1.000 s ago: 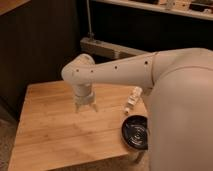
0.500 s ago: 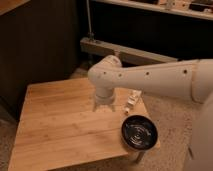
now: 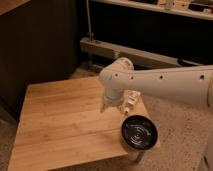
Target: Place the bottle in the ceramic bowl
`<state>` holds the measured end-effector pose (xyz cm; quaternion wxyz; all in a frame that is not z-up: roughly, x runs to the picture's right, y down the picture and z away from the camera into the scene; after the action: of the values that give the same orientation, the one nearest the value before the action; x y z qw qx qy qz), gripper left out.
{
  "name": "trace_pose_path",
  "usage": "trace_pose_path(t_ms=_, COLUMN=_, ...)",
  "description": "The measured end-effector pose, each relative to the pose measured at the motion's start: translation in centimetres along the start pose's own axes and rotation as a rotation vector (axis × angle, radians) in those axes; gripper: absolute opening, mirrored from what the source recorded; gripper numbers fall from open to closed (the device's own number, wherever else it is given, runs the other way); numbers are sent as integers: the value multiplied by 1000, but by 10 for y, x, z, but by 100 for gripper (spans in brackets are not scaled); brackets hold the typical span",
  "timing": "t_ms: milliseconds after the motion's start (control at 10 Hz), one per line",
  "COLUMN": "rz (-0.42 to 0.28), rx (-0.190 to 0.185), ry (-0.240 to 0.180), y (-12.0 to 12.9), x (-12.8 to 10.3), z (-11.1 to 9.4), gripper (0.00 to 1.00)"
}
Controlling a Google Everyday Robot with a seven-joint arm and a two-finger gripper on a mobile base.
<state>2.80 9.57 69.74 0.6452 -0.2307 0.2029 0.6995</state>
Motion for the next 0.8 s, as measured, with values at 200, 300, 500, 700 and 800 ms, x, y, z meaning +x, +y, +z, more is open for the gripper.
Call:
trace_pose_path(t_ms=200, rz=-4, rx=-2, ry=1, y=3, x=-1, z=1, gripper=65)
trace_pose_path(t_ms=300, rz=-1, rx=1, ry=-3, y=3, x=-3, z=1, gripper=65)
trace_pose_path(t_ms=500, rz=15, rx=5, ry=-15, y=-5, x=-22, z=1, gripper=65)
trace_pose_path(t_ms=700, rz=34, rx=-18, ry=-20, y=-26, x=-59, z=5, gripper=65)
trace_pose_path(t_ms=800, rz=45, rx=-35, ry=-20, y=-36, x=-72, z=6, gripper=65)
